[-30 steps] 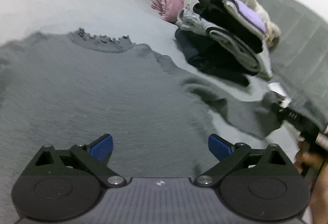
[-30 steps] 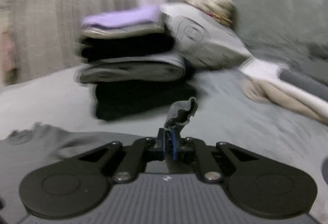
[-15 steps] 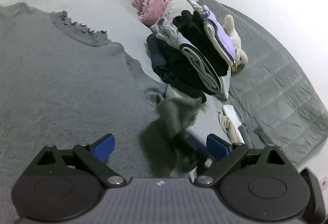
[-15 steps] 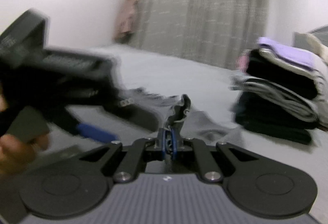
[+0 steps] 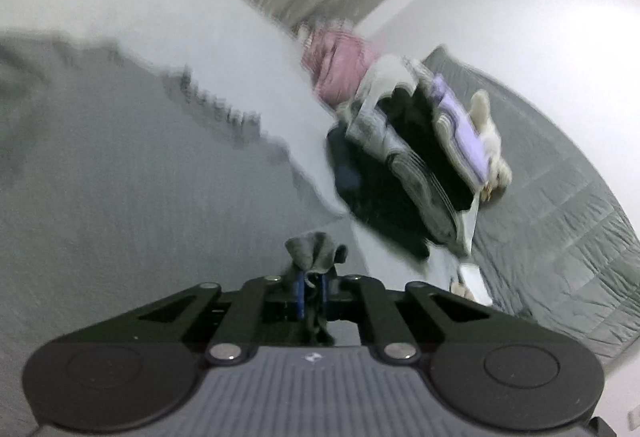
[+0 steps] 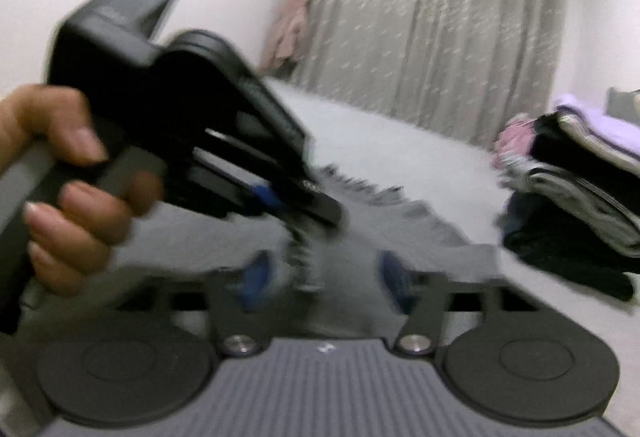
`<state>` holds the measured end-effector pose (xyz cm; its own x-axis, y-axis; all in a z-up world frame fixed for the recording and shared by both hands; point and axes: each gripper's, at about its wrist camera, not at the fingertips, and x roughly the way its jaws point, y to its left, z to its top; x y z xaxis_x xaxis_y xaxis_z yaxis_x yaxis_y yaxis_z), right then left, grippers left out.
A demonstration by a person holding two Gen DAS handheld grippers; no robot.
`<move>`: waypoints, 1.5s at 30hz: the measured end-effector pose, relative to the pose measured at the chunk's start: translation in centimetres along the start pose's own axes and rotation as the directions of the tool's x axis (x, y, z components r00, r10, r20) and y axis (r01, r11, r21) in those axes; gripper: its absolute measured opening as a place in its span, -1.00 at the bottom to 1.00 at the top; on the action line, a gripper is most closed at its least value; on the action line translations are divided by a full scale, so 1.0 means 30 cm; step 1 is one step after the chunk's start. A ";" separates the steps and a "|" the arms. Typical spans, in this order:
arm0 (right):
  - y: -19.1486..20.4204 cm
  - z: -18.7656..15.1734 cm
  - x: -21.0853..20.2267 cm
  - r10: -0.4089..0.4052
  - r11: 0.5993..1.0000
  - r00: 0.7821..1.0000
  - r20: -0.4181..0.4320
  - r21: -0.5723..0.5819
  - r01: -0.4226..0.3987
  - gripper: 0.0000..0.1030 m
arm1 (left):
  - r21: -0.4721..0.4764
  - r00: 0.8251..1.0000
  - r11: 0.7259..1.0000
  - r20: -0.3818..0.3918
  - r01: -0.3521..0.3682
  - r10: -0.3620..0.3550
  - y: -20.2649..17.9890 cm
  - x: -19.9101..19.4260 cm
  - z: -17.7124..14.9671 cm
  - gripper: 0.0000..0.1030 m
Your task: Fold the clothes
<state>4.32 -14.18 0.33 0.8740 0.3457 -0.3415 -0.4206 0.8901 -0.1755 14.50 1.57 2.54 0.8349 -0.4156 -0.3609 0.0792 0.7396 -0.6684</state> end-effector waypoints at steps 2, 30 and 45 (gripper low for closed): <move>-0.042 0.008 0.021 -0.063 0.998 0.998 -0.009 0.021 0.063 0.84 | 0.015 0.999 1.000 0.046 0.004 -0.005 0.000 -0.045 0.017 -0.88; -0.566 -0.067 0.300 0.067 0.796 0.969 -0.237 0.598 0.091 0.45 | -0.157 0.930 0.917 -0.107 -0.366 0.353 0.321 -0.022 0.183 -0.88; -0.546 -0.082 0.394 0.053 0.717 0.953 -0.298 0.676 0.171 -0.95 | 0.009 0.882 0.891 -0.136 -0.454 0.451 0.284 -0.138 0.083 -0.92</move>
<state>20.94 -25.41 -3.09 0.7383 0.2886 -0.6096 0.0119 0.8981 0.4396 13.09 10.91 -0.04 0.6982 -0.1049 -0.7082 -0.3037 0.8524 -0.4256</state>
